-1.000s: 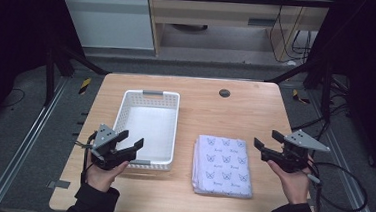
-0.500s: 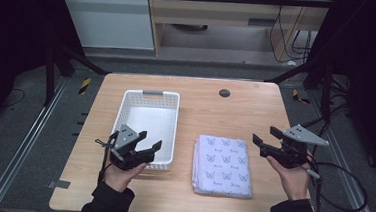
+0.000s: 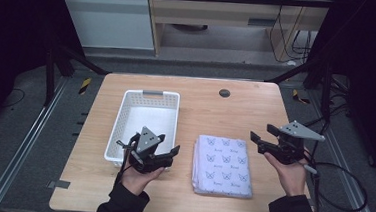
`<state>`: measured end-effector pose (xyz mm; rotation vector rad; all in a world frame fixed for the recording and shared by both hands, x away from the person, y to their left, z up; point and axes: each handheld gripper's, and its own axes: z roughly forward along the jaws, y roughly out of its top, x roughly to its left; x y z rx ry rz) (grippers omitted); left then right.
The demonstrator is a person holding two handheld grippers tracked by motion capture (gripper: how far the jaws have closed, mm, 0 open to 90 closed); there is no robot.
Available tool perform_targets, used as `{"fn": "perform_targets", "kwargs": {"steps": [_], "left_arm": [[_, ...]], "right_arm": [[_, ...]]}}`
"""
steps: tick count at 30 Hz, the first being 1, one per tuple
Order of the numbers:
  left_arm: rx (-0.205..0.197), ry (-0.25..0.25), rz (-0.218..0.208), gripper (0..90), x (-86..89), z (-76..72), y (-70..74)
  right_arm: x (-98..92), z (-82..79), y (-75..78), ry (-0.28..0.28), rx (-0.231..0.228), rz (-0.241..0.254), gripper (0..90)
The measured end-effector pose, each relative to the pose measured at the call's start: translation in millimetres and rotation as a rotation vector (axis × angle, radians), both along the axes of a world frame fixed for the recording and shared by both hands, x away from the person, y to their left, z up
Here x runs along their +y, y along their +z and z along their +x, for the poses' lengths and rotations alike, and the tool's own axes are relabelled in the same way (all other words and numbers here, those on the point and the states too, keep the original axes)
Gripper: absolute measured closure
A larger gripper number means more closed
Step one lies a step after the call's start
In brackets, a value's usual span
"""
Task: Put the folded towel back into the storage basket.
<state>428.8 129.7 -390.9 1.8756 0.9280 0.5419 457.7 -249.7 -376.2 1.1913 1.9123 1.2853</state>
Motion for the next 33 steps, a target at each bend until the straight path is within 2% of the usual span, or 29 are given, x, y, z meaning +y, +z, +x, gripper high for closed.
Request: {"fn": "perform_targets", "kwargs": {"steps": [16, 26, 29, 33], "left_arm": [[0.022, -0.037, 0.056, 37.1, -33.4, -0.7, -15.2], [0.059, -0.043, 0.056, 37.4, -48.8, -1.0, -26.9], [0.074, -0.044, 0.054, 37.8, -51.7, -0.8, -31.8], [0.08, -0.041, 0.063, 38.4, -55.6, -2.3, -38.4]], "right_arm": [[5.5, 13.3, -9.0, -0.009, 0.025, -0.025, 34.0], [8.6, 22.1, -20.2, -0.018, 0.057, -0.057, 34.5], [10.3, 24.0, -23.1, -0.015, 0.055, -0.088, 35.2], [12.8, 25.6, -25.6, -0.009, 0.061, -0.091, 35.8]]}}
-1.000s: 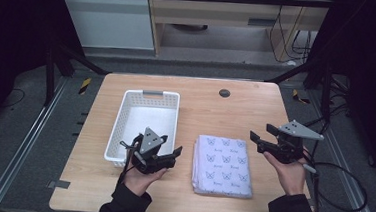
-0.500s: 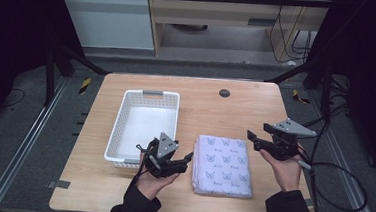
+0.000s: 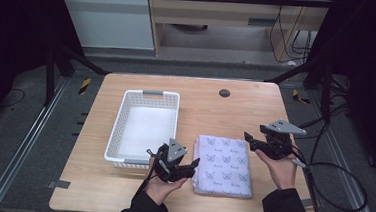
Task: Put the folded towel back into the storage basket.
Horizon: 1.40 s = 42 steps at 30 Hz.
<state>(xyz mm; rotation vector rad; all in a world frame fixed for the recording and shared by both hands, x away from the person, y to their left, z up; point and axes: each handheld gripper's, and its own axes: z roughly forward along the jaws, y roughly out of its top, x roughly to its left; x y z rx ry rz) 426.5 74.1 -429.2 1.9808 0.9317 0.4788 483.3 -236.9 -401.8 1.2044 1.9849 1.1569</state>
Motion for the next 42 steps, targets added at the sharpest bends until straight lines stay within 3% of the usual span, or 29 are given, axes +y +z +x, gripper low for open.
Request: {"fn": "perform_targets", "kwargs": {"steps": [4, 16, 34, 42], "left_arm": [[0.013, -0.002, 0.004, 38.7, -2.6, -0.4, -4.6], [0.055, 0.005, 0.025, 39.9, -12.2, -2.2, -18.9], [0.082, 0.006, 0.06, 40.4, -23.2, -5.5, -36.6], [0.113, 0.009, 0.069, 39.9, -26.2, -4.1, -44.7]], "right_arm": [[2.4, 1.6, -3.8, 0.006, 0.007, -0.023, 36.0], [-2.8, 3.6, -23.5, -0.009, 0.052, -0.002, 36.8], [1.7, 6.4, -50.9, 0.01, 0.113, -0.028, 36.3], [8.6, 8.7, -59.2, 0.019, 0.136, -0.027, 35.6]]}}
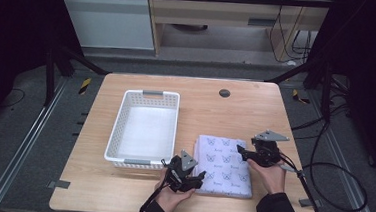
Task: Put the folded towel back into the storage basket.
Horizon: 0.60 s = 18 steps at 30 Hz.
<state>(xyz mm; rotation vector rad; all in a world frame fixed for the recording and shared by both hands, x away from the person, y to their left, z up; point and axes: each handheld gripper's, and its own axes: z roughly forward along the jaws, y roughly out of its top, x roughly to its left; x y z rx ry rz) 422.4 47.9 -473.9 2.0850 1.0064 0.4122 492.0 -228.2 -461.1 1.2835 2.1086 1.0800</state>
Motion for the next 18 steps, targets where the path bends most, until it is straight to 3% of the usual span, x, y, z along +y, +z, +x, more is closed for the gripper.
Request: {"fn": "perform_targets", "kwargs": {"steps": [6, 18], "left_arm": [[0.018, -0.001, 0.013, 38.2, -2.3, 1.3, -7.0], [0.055, 0.011, 0.016, 33.9, -7.1, 5.6, -18.9]], "right_arm": [[3.8, 2.4, -7.4, 0.001, 0.012, -0.013, 35.9], [-1.9, 5.7, -27.9, -0.006, 0.085, -0.005, 38.8]]}}
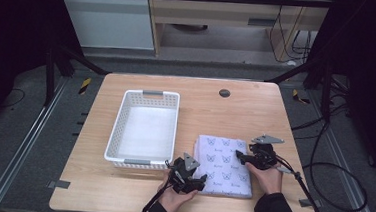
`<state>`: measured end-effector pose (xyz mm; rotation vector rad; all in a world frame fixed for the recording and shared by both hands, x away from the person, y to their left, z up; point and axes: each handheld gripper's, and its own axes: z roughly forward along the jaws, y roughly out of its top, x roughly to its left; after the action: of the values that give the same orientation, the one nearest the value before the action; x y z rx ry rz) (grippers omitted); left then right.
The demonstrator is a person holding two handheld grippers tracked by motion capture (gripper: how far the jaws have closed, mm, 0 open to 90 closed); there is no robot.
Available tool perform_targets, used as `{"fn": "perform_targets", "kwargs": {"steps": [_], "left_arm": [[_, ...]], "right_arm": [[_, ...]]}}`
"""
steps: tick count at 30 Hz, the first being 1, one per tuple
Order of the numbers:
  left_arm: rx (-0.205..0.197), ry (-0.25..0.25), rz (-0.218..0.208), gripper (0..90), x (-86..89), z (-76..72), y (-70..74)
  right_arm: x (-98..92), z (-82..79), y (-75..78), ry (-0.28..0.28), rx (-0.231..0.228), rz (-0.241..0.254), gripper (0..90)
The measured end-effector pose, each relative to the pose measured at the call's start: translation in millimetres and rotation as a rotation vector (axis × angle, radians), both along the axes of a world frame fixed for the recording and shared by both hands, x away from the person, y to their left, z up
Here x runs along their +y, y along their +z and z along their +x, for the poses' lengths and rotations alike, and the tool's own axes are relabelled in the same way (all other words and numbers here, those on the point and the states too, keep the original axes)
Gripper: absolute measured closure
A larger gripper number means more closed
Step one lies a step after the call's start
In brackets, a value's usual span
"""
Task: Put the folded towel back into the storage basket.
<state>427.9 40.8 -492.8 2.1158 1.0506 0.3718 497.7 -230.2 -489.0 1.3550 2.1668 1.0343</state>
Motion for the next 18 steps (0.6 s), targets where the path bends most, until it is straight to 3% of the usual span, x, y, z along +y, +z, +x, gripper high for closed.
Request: {"fn": "perform_targets", "kwargs": {"steps": [12, 18], "left_arm": [[0.01, 0.007, -0.004, 32.1, -1.5, 1.7, -4.1], [0.048, 0.017, -0.038, 32.0, -0.2, 5.2, -6.0]], "right_arm": [[0.2, 1.7, -5.6, 0.001, 0.036, 0.031, 42.2], [0.5, 3.2, -7.8, -0.006, 0.07, 0.061, 47.9]]}}
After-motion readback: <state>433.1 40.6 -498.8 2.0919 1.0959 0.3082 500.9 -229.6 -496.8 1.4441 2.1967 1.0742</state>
